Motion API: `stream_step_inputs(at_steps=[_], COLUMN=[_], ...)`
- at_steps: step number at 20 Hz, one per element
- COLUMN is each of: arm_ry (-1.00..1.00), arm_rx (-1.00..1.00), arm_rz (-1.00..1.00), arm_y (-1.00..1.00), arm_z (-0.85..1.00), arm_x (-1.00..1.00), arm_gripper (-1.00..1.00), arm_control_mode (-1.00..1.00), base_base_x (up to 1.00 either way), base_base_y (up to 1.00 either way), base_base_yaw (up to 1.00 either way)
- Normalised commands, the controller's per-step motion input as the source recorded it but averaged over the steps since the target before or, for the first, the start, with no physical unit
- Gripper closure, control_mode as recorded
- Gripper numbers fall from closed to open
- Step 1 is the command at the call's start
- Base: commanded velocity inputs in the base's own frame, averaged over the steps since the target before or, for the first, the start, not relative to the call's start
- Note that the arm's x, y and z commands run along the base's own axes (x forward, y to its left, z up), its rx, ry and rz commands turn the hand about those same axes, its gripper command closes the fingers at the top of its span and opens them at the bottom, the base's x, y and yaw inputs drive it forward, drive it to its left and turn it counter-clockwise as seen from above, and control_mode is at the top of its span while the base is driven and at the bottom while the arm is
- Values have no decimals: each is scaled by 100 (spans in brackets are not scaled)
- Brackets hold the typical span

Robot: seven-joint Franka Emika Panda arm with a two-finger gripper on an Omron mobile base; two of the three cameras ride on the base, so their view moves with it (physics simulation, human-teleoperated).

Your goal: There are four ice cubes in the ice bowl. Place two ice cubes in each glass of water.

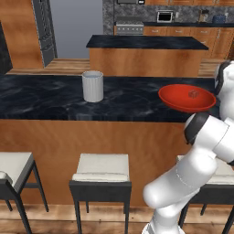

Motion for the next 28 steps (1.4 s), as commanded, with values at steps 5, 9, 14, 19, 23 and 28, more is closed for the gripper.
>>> stream_step_inputs(at_steps=[5, 9, 14, 19, 23, 28], arm_ry=[0, 0, -11, -20, -15, -8], arm_rx=[0, 0, 0, -2, -2, 0], arm_rz=[0, 0, 0, 0, 0, 1], arm_y=[-62, -57, -11, 10, 52, 38], arm_z=[0, 0, 1, 8, 3, 21], arm_x=[29, 8, -40, -73, -19, -29], arm_gripper=[100, 100, -100, -100, -100, -100], arm_control_mode=[-100, -100, -100, -100, -100, -100], base_base_x=[0, 0, 0, 0, 0, 0], base_base_y=[0, 0, 0, 0, 0, 0], base_base_yaw=[0, 0, 0, 0, 0, 0])
